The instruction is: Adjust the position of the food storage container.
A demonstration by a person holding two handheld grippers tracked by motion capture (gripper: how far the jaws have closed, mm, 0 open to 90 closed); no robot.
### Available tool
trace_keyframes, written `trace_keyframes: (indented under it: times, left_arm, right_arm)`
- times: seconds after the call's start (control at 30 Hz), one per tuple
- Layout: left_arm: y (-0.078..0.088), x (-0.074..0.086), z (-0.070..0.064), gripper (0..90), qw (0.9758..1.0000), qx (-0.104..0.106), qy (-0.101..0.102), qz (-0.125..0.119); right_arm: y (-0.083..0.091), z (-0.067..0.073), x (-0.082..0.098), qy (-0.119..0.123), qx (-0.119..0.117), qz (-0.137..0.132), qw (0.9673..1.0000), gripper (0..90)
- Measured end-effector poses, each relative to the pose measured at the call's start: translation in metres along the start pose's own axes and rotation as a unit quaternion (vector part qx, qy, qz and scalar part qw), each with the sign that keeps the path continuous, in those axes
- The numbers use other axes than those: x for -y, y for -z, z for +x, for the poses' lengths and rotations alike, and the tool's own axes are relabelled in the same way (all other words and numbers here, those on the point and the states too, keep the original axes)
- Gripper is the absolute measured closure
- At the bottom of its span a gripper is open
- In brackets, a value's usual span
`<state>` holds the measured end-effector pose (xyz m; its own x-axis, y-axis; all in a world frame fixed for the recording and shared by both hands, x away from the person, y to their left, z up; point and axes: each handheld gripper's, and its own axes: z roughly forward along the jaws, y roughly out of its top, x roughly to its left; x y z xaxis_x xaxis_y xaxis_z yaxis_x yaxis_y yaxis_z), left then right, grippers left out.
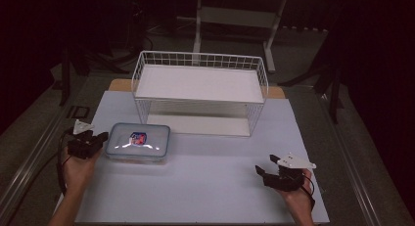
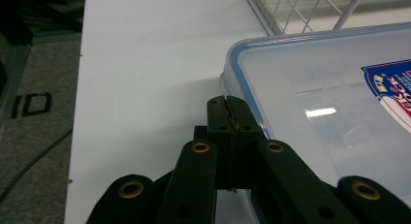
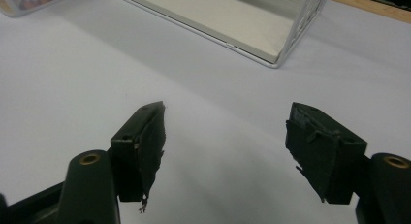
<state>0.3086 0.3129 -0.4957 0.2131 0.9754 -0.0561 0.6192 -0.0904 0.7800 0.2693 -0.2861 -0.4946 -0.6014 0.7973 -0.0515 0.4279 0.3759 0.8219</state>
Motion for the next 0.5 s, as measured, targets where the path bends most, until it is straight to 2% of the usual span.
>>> trace_keyframes:
  times: [0.1, 0.23, 0.27, 0.3, 0.37, 0.4, 0.5]
  left_arm:
    - [0.0, 0.0, -0.004, 89.7, 1.0, 0.006, -0.004, 0.002]
    - [-0.005, -0.002, -0.026, 89.7, 0.9993, 0.03, -0.02, 0.001]
    - [-0.005, -0.002, -0.026, 89.7, 0.9993, 0.03, -0.02, 0.001]
    - [-0.009, -0.003, -0.036, 89.7, 0.9988, 0.042, -0.023, -0.001]
    - [-0.011, -0.004, -0.045, 89.7, 0.9983, 0.053, -0.027, -0.003]
    - [-0.011, -0.004, -0.045, 89.7, 0.9983, 0.053, -0.027, -0.003]
    - [-0.016, -0.005, -0.062, 89.7, 0.9971, 0.07, -0.029, -0.004]
  right_arm:
    - [-0.001, 0.0, 0.0, 0.001, -0.001, 0.002, 1.0, 29.9]
    - [-0.002, 0.001, 0.0, 0.003, -0.003, 0.003, 1.0, 29.9]
    - [-0.002, 0.001, 0.0, 0.003, -0.003, 0.003, 1.0, 29.9]
    - [-0.001, 0.001, 0.0, 0.003, -0.002, 0.002, 1.0, 29.9]
    - [0.0, 0.0, 0.0, 0.002, -0.002, 0.0, 1.0, 29.9]
    - [0.0, 0.0, 0.0, 0.002, -0.002, 0.0, 1.0, 29.9]
    - [0.0, 0.0, 0.0, 0.0, -0.002, 0.0, 1.0, 29.9]
